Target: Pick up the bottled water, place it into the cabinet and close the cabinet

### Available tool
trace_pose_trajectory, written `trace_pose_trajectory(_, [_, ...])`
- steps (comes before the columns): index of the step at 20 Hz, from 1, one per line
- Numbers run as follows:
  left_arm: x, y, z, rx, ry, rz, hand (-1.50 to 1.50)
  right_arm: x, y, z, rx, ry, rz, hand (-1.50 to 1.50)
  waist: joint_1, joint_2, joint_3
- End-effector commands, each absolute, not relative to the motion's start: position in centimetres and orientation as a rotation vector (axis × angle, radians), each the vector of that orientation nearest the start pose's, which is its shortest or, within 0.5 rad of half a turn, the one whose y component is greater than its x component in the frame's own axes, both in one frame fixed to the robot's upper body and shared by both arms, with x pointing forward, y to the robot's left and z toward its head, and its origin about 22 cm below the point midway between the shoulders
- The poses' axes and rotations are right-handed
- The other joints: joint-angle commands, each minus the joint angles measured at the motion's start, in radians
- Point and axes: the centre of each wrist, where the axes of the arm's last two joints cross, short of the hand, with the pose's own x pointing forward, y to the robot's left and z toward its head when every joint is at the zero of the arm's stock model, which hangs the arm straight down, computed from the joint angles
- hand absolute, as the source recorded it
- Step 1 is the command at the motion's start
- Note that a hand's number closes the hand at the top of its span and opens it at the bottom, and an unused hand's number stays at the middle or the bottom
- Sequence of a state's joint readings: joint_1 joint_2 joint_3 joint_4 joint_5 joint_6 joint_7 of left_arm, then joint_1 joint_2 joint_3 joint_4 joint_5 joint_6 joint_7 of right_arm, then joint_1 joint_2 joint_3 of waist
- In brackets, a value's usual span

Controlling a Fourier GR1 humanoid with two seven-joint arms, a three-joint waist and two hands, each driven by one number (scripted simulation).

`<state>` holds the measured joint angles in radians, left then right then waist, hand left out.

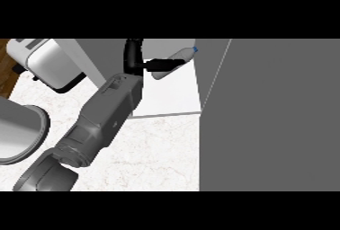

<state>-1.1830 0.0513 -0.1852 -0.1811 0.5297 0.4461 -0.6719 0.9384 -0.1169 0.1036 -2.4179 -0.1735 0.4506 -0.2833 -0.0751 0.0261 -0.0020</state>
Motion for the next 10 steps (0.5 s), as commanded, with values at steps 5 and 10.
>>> trace_pose_trajectory(5, [43.4,8.6,5.1,0.062,-1.917,0.01,-1.5,3.4,-25.8,11.5,0.248,-1.84,0.133,-1.5,0.043,-0.02,0.001])
trace_pose_trajectory(10, [42.7,8.4,4.6,0.006,-1.926,0.035,-1.5,3.6,-25.7,12.5,0.224,-1.844,0.104,-1.5,0.066,-0.029,0.002])
